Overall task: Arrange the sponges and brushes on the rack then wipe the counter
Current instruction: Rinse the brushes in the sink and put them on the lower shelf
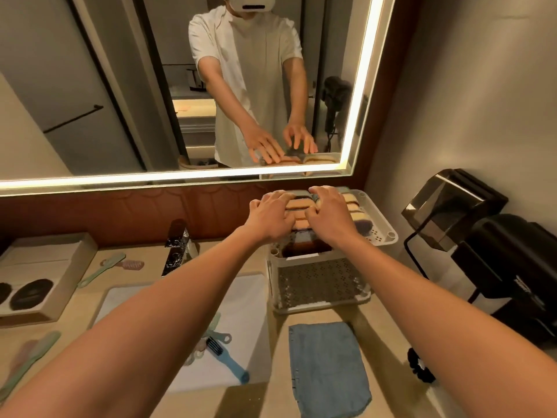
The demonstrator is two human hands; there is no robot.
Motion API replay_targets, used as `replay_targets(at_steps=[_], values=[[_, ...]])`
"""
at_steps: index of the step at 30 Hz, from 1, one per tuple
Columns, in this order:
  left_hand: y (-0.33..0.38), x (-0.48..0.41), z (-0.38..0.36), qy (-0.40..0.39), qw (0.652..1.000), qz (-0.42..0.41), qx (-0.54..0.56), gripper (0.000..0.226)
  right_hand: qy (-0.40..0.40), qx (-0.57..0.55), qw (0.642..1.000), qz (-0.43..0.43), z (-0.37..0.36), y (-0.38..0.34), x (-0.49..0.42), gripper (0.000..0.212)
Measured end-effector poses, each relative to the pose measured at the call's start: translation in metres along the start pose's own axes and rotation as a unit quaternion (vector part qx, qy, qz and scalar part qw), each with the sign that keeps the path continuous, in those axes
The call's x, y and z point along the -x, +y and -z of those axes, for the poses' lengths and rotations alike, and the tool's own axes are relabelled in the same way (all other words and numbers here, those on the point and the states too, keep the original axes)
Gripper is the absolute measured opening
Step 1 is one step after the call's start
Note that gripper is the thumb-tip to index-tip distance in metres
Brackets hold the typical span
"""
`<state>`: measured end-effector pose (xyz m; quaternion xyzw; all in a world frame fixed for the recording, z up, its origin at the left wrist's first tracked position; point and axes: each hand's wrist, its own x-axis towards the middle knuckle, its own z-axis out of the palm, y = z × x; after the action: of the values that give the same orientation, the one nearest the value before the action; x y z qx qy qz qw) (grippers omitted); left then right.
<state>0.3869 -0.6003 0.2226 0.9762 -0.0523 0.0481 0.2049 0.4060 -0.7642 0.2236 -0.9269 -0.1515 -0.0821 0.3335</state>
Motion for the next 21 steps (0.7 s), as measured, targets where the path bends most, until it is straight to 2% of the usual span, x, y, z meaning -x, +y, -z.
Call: replay_targets(at_steps=[6,12,21], values=[[-0.063,0.027,0.019,0.020,0.999,0.029,0.031,0.063,-0.042,0.069,0.993,0.088,-0.048,-0.049,-0.003,0.050],[-0.131,0.056,0.013,0.038,0.997,0.053,0.031,0.060,-0.084,0.073,0.986,0.122,-0.102,-0.090,0.006,0.050],[-0.191,0.090,-0.027,-0.047,0.995,0.037,0.081,0.059,-0.172,0.052,0.982,0.066,-0.171,-0.093,0.033,0.052]])
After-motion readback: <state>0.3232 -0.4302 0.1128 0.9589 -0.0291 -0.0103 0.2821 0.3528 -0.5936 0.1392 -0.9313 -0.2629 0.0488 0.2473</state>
